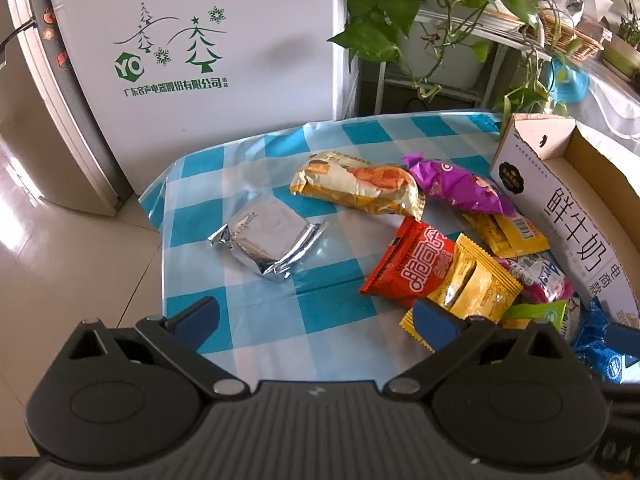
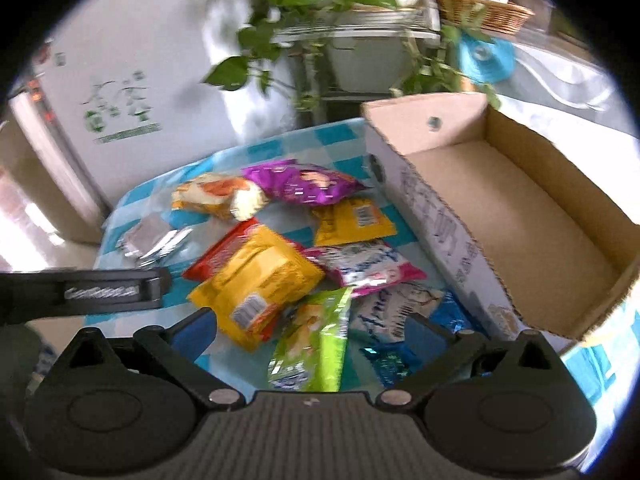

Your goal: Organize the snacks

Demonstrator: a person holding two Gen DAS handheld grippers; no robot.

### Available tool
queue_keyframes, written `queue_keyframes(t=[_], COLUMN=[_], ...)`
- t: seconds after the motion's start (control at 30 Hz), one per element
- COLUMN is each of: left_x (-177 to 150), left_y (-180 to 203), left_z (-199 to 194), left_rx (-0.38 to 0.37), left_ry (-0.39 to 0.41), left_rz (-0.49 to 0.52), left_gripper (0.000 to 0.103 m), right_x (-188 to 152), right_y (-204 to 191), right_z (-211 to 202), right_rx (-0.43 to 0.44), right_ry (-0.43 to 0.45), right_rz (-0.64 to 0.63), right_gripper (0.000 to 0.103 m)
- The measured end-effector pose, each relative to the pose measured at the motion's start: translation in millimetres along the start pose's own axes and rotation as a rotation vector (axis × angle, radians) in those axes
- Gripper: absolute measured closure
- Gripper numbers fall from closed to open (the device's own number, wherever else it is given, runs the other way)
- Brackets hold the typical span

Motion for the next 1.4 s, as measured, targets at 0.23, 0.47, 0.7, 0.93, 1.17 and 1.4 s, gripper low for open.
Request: queue_keyframes(t=[0.23, 0.47, 0.7, 0.93, 1.17, 1.4], left_x=[-1.5, -4.5, -6.6, -6.4, -6.8, -7.2], left_y=[3.8, 3.8, 5.8, 7.5, 8.3, 8.4], left_z=[1.5, 5.1, 7.4, 7.4, 6.9, 6.5], left_rx=[-0.001, 0.027, 0.044, 0.053, 0.059, 0.058], left_ry=[-0.008, -0.021, -0.028, -0.029, -0.028, -0.026], left_rz=[0.008, 0.013, 0.023, 0.029, 0.029, 0.030], left_gripper=[0.001, 0.001, 0.001, 0.002, 0.003, 0.004], right_x=[2.8, 6.0, 6.3, 6.2, 6.6, 7.0], right_y=[6.6, 4.4, 1.5, 0.6, 1.2, 1.0], right_z=[10.2, 18.8, 23.1, 22.7, 21.8, 21.6], right_rx=[-0.127, -0.185, -0.202, -0.210, -0.209, -0.205], right_ry=[0.011, 0.015, -0.008, -0.007, -0.007, -0.008], right_rz=[0.073, 0.082, 0.065, 0.049, 0.038, 0.025], right_gripper=[0.000, 0.000, 0.000, 0.000, 0.000, 0.000])
Point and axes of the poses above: each gripper's, at about its wrist camera, not at the fingertips, and z roughly the way its jaws point, y to its right, x to its top, the point moved 1 cm from there along z, roughly the way its jaws point, and after that the axes turned 12 degrees about z, right-handed, at the moved point
